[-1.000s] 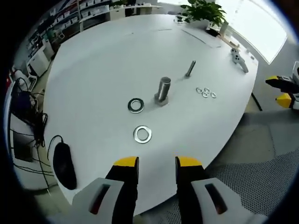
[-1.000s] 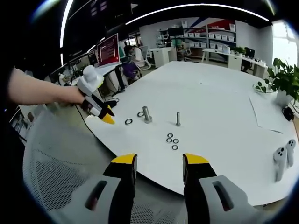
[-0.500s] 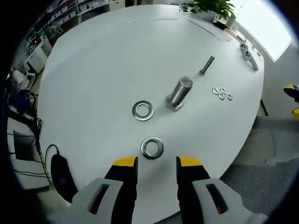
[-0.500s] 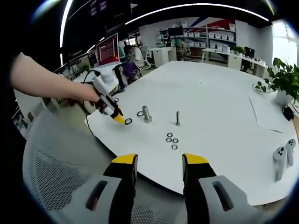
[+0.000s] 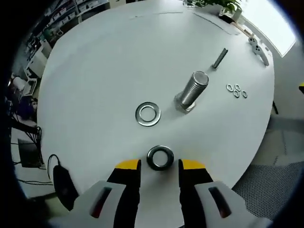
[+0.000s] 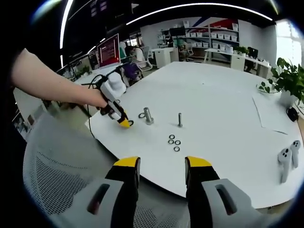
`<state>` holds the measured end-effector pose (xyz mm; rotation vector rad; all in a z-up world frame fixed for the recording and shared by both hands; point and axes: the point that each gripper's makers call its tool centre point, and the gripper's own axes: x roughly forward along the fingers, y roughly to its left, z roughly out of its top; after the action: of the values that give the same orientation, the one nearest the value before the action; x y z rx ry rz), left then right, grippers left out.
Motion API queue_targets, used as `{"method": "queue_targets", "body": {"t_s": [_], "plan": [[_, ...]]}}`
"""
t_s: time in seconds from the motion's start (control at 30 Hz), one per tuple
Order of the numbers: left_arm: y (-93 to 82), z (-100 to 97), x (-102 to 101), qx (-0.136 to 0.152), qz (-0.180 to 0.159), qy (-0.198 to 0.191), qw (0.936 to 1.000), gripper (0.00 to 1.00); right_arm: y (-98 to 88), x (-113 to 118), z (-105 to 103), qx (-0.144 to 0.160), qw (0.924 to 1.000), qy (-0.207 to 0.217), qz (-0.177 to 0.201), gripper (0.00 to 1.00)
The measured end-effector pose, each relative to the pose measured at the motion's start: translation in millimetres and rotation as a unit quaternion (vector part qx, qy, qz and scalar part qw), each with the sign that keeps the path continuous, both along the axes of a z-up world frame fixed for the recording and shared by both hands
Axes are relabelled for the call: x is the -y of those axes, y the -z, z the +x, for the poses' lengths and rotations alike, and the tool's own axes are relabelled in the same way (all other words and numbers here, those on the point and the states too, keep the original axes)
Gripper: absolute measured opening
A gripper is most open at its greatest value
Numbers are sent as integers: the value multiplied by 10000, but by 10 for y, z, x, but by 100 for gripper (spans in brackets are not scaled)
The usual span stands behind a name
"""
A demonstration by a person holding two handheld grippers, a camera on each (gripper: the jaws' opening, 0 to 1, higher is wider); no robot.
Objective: Place the washer onto the threaded stud by aligning its center hole with the stud, sliding it down to the base, and recovering from edge contact or off-axis alignment until the washer reaches the visible bottom stop.
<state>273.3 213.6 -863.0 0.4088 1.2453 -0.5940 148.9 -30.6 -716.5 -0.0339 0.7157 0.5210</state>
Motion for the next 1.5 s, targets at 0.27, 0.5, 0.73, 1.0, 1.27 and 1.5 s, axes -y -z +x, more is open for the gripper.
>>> {"method": "queue_targets", "body": {"t_s": [0.27, 0.5, 0.73, 1.0, 1.27, 1.5], "plan": [[29, 21, 4, -11, 205, 250, 9995, 26, -1, 11, 3, -5, 10000, 4, 6, 40], [22, 7, 46, -3, 261, 516, 9983, 22, -1, 12, 7, -8, 10000, 4, 18, 40], [33, 17, 51, -207, 390, 545, 9975, 21, 3, 15, 5, -16, 10000, 11, 17, 40], [39, 2, 46, -439, 634, 859, 9933, 22, 6, 21, 6, -11, 10000, 17, 12, 40], [45, -17, 50, -401, 608, 1043, 9919, 25, 8, 21, 7, -15, 10000, 14, 8, 39], [48, -11, 46, -415, 620, 1007, 9921, 25, 9, 20, 4, -8, 10000, 4, -15, 39]]}}
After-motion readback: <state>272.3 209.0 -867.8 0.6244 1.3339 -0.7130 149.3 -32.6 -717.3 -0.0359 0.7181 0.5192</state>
